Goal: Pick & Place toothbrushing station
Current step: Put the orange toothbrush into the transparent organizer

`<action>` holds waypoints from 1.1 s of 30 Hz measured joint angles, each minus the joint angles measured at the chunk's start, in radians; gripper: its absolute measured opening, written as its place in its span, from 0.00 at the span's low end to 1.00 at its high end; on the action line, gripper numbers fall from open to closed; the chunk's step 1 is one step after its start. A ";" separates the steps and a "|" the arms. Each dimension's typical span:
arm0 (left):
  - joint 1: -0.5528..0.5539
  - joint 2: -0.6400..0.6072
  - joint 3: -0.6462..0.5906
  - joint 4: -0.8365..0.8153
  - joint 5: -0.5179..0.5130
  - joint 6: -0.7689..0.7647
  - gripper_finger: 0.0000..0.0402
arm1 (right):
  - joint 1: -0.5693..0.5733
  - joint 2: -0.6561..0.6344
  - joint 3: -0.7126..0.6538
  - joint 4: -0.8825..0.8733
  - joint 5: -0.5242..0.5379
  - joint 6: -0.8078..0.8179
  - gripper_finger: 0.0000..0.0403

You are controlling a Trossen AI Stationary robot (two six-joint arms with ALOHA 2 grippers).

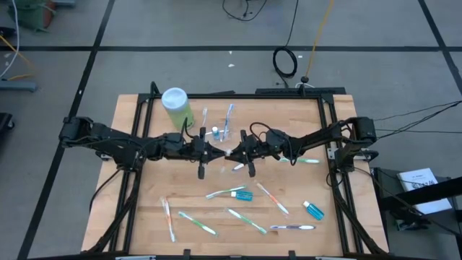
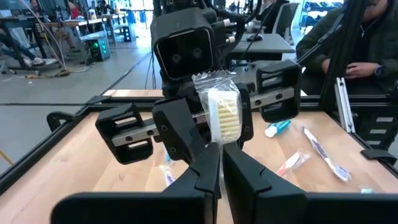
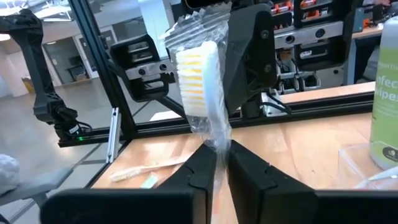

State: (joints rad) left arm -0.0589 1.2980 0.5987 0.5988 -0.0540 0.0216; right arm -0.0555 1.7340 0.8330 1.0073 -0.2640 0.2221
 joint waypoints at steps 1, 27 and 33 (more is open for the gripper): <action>0.000 0.000 0.000 -0.002 0.000 0.000 0.05 | 0.000 0.000 0.000 0.000 0.000 0.000 0.07; -0.002 -0.001 0.000 -0.083 -0.064 -0.209 0.48 | -0.044 -0.234 -0.031 -0.365 0.189 -0.248 0.05; -0.002 0.000 0.000 -0.102 -0.069 -0.241 0.47 | -0.068 -0.241 -0.041 -0.340 0.296 -0.333 0.04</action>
State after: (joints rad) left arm -0.0608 1.2976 0.5987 0.4964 -0.1233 -0.2194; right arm -0.1236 1.4925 0.7921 0.6677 0.0315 -0.1113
